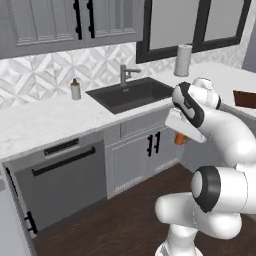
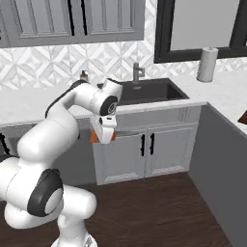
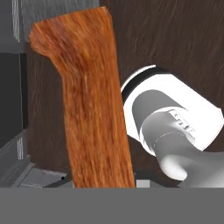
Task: Pick up the knife from the drawer and place it on the cutting board. Then place the meat from the plate to the cutting board.
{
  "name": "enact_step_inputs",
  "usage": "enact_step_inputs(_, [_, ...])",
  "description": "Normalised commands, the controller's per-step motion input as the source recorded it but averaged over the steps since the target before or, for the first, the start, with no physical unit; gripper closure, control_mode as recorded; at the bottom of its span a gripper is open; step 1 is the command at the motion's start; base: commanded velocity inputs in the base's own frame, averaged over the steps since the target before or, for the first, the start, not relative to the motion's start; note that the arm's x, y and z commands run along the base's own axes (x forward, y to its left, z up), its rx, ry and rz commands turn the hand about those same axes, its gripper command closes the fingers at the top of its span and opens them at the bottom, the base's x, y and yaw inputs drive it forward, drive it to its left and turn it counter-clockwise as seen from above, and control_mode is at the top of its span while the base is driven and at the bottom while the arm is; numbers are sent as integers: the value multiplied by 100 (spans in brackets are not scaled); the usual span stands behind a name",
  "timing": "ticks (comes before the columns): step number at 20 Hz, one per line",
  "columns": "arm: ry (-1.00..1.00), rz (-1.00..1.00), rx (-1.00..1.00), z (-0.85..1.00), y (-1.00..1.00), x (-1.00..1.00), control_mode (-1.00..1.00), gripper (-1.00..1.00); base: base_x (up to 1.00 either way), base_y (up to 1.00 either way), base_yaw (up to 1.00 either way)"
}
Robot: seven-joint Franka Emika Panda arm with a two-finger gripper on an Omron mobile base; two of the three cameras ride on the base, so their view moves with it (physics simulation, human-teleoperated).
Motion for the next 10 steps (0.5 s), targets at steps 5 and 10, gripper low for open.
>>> enact_step_inputs(5, [0,0,0,0,0,0,100,100,-18,0,-66])
enact_step_inputs(10, [0,0,0,0,0,0,100,100,-23,0,-65])
